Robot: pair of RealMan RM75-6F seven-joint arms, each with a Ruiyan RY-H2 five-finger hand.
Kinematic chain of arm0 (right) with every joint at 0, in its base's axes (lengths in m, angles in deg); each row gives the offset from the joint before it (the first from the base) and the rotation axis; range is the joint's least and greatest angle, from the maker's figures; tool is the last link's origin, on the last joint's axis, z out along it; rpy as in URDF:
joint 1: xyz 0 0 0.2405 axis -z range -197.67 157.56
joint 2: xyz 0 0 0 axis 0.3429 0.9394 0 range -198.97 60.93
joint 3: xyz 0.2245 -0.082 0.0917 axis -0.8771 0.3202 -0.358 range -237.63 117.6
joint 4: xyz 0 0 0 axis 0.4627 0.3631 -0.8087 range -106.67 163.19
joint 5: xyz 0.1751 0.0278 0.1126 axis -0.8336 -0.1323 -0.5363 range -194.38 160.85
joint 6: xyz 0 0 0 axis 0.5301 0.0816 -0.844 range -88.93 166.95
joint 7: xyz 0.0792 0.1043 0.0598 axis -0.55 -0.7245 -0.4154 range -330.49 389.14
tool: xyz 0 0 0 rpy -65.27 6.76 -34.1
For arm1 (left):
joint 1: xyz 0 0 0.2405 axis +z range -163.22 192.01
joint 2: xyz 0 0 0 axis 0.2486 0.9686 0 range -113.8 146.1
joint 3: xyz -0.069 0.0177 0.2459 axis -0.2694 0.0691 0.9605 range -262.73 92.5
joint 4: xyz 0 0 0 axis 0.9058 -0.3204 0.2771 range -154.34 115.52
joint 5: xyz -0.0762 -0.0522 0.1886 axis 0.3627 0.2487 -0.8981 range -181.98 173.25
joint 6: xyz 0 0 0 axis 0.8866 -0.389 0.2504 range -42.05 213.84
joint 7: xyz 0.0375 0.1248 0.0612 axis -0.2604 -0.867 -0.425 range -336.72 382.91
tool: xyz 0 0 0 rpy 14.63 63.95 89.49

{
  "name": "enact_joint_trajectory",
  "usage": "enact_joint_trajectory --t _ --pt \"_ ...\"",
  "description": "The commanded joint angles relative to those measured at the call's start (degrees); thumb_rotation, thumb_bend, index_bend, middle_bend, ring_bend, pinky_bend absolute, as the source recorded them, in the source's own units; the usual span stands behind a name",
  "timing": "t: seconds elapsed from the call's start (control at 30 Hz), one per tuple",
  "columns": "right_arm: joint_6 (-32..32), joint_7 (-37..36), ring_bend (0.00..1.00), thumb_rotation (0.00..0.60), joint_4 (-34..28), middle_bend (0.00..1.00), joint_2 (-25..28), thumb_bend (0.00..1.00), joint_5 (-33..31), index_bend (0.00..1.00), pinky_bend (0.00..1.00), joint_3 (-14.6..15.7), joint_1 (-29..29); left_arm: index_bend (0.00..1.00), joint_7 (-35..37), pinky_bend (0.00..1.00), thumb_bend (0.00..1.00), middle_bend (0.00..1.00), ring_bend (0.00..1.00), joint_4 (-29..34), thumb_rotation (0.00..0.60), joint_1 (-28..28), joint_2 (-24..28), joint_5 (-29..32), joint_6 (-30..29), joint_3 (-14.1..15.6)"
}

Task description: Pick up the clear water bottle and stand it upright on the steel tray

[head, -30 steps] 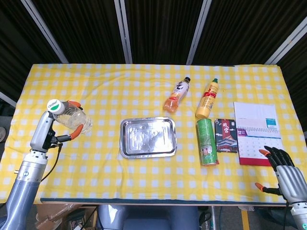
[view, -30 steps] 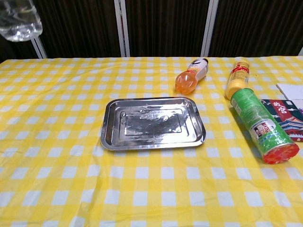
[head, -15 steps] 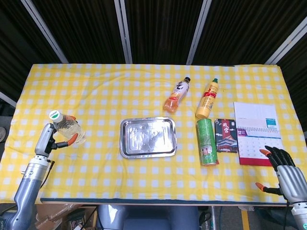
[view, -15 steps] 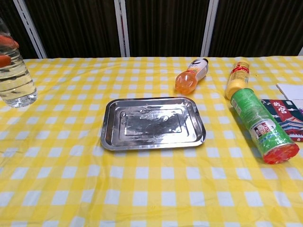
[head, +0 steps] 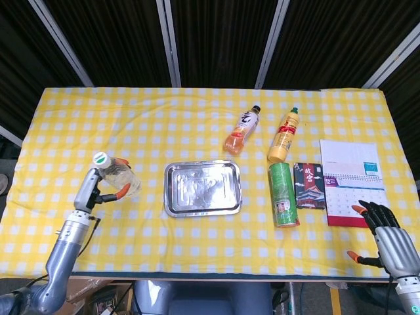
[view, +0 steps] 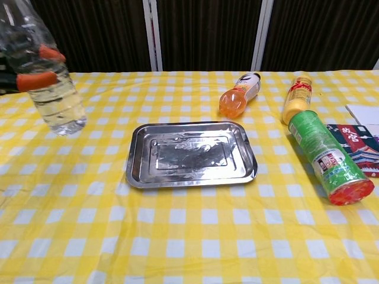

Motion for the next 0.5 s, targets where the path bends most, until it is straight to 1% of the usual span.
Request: enact_joint_trajectory --t 0.03,0.13,0.2,0.27,0.37,0.5 --pt "-0.2 -0.25 0.04 0.6 0.26 0.1 0.05 0.16 -0.26 0.17 0.05 -0.09 -0.1 0.52 -4.02 0.39 0.58 0.48 0.31 -2.58 0.6 -3.98 -6.82 3.12 2.62 -1.17" --pt "-0.07 -0.54 0.04 0.6 0.41 0.1 0.08 0.16 -0.18 0.17 0.05 -0.09 -0.05 0.53 -6.09 0.39 0.58 0.48 0.31 -3.5 0.6 -5.62 -10.74 3.68 2.98 -1.28" --pt "0.15 -0.72 0.04 0.6 0.42 0.1 0.2 0.16 0.0 0.17 0.05 -0.06 0.02 0.53 -7.11 0.39 0.58 0.48 0.31 -3.63 0.6 -5.83 -11.99 3.33 2.45 -0.97" --pt "0.39 -0.94 0.04 0.6 0.44 0.1 0.31 0.16 0.23 0.17 0.05 0.01 0.12 0.53 -7.24 0.39 0.58 0.48 0.31 -3.17 0.6 -5.23 -12.07 2.89 1.09 -1.08" --pt "0.44 -1.15 0.04 0.6 0.59 0.1 0.35 0.16 0.32 0.17 0.05 0.1 0.19 0.53 -6.62 0.39 0.58 0.49 0.32 -1.05 0.6 -3.28 -8.54 1.33 -1.46 -1.6" --pt "0.16 -0.45 0.04 0.6 0.35 0.1 0.12 0.16 0.46 0.17 0.05 0.17 0.03 0.54 -5.63 0.39 0.58 0.49 0.32 3.92 0.6 0.87 0.71 -0.57 -4.76 -1.93"
